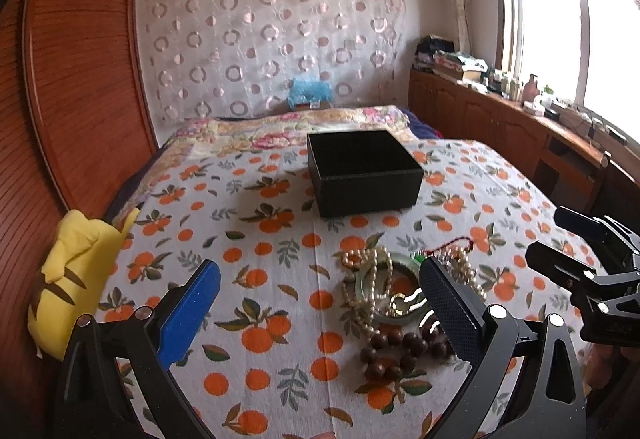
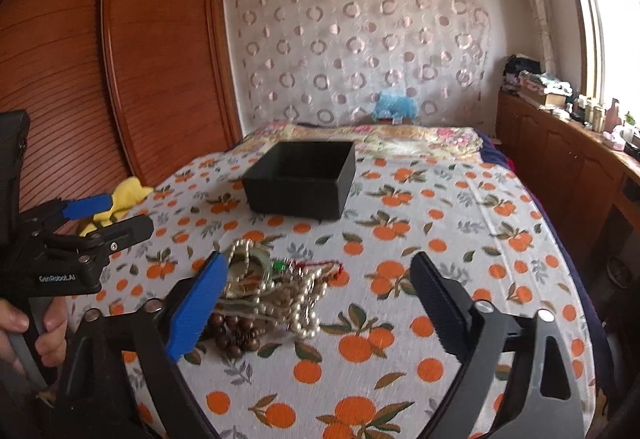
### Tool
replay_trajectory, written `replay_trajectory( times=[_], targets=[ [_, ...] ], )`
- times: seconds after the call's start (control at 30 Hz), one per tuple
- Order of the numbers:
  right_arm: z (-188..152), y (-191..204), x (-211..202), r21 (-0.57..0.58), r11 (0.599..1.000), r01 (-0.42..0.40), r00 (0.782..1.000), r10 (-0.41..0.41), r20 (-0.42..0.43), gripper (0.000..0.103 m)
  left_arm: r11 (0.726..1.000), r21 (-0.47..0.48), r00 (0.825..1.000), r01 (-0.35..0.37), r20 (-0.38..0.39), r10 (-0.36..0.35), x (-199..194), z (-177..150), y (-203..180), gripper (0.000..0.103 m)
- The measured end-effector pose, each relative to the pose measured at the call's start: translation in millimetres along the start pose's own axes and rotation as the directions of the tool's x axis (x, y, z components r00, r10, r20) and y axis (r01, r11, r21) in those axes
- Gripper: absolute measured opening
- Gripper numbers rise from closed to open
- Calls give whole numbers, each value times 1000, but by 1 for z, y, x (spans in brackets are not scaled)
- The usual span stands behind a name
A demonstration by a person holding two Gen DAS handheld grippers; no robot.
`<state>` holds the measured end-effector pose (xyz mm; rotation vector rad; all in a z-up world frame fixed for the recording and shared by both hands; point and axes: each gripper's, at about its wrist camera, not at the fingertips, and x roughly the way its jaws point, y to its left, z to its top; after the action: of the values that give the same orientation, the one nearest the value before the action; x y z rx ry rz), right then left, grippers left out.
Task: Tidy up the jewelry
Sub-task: 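Reach the right gripper into the pile and grasp the pearl necklace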
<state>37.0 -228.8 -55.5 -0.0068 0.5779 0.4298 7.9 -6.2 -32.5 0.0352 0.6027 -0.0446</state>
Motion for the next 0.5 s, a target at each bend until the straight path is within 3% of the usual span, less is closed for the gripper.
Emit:
replay_trajectory(
  times=[0.27,0.5],
  targets=[
    [-17,10,26,-32,998,-57,991,53,-120,52,1000,6,998,15,-59,-15,21,-10,5,97],
    [-24,17,45,-68,994,-90,978,74,-197,31,1000,20,995,22,-94,-20,35,-13,0,97]
  ],
)
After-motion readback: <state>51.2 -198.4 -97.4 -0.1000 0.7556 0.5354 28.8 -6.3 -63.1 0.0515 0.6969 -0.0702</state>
